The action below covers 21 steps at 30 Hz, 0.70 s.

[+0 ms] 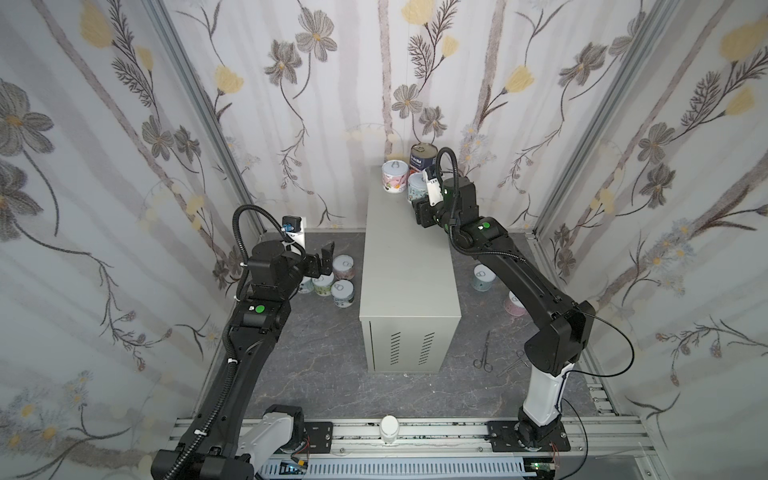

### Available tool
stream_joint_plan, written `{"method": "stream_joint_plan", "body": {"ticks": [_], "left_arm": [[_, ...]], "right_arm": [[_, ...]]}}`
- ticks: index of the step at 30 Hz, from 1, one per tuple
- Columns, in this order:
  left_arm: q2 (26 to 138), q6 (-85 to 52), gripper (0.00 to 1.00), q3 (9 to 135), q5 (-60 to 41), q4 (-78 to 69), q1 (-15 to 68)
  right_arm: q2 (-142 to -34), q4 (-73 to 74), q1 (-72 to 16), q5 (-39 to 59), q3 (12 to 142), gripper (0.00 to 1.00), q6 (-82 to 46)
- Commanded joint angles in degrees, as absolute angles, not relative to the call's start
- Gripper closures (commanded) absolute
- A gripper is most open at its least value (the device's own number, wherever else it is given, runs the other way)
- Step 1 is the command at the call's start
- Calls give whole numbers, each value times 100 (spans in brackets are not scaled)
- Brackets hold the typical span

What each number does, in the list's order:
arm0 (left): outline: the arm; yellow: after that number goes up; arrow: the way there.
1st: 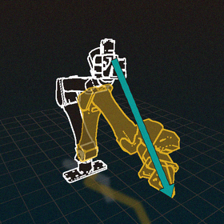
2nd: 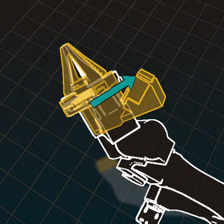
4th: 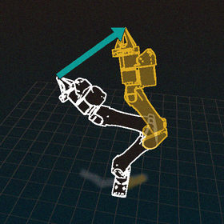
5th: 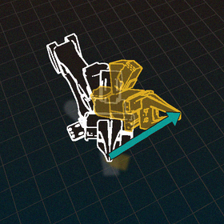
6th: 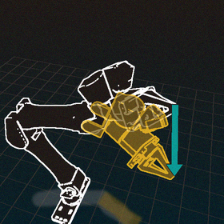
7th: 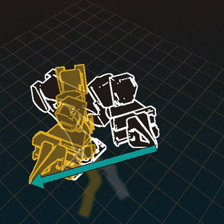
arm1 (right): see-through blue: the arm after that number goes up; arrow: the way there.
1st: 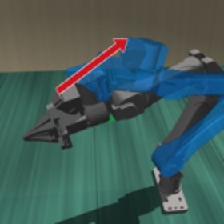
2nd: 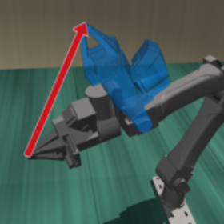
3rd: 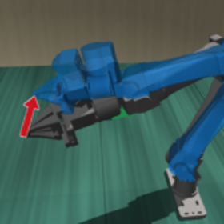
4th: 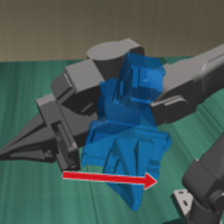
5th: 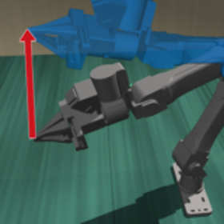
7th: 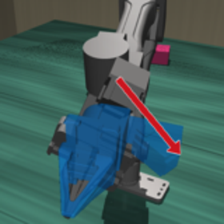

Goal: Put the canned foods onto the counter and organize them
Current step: 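Lower the teal can onto the cabinet top beside the pink can, then open the right gripper and raise it away from the teal can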

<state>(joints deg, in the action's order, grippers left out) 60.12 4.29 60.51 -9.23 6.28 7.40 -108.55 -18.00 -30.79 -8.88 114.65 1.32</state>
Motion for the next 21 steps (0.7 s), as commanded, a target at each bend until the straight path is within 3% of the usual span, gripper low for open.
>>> {"method": "stream_joint_plan", "body": {"ticks": [1,8,13,21], "left_arm": [[5994,431,0,6036,-988,457,731],[5977,438,0,6032,-989,457,730],[5968,453,0,6021,-971,457,729],[5957,466,0,6012,-949,448,675]], "right_arm": [[-10872,-1784,-3068,-967,11487,31,194],[-10872,-1793,-3076,-897,11487,28,194],[-10804,-1871,-3139,-853,11461,14,219],[-10310,-1766,-3233,-901,10935,0,205]]}}
